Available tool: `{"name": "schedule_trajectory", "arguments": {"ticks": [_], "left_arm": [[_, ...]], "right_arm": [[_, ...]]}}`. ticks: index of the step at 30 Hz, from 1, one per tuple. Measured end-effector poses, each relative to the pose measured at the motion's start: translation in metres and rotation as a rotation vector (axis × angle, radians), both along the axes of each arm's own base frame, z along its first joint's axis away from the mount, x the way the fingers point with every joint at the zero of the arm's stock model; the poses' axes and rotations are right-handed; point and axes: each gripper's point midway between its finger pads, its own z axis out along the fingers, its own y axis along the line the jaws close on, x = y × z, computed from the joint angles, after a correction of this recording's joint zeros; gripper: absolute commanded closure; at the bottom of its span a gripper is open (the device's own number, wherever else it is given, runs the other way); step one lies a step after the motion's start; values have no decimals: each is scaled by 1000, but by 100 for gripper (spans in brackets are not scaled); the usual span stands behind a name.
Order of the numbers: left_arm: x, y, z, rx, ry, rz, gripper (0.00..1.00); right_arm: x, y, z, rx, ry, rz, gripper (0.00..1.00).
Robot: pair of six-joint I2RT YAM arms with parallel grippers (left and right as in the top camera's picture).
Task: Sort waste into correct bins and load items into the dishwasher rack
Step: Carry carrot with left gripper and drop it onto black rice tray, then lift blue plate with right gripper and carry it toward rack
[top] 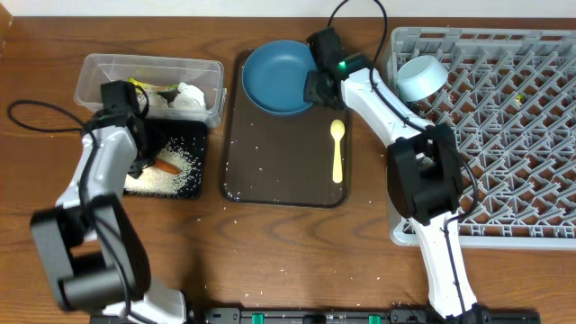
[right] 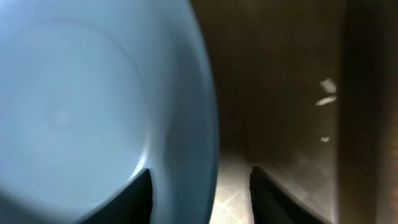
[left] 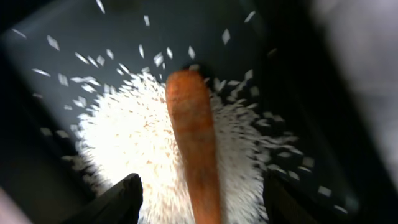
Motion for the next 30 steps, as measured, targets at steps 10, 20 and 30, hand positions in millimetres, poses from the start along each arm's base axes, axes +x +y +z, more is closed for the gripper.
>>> {"name": "schedule_trajectory", "arguments": {"ticks": [10, 20, 30], "left_arm": [[-1, 0, 101, 65, -263, 0, 35], [-9, -2, 138, 89, -366, 0, 35], [-15, -36, 126, -37, -317, -88, 35]], "right_arm": [[3, 1, 6, 49, 5, -15, 99], [-9, -18, 67, 2, -42, 37, 99], [-59, -177, 290, -224, -364, -214, 99]]}}
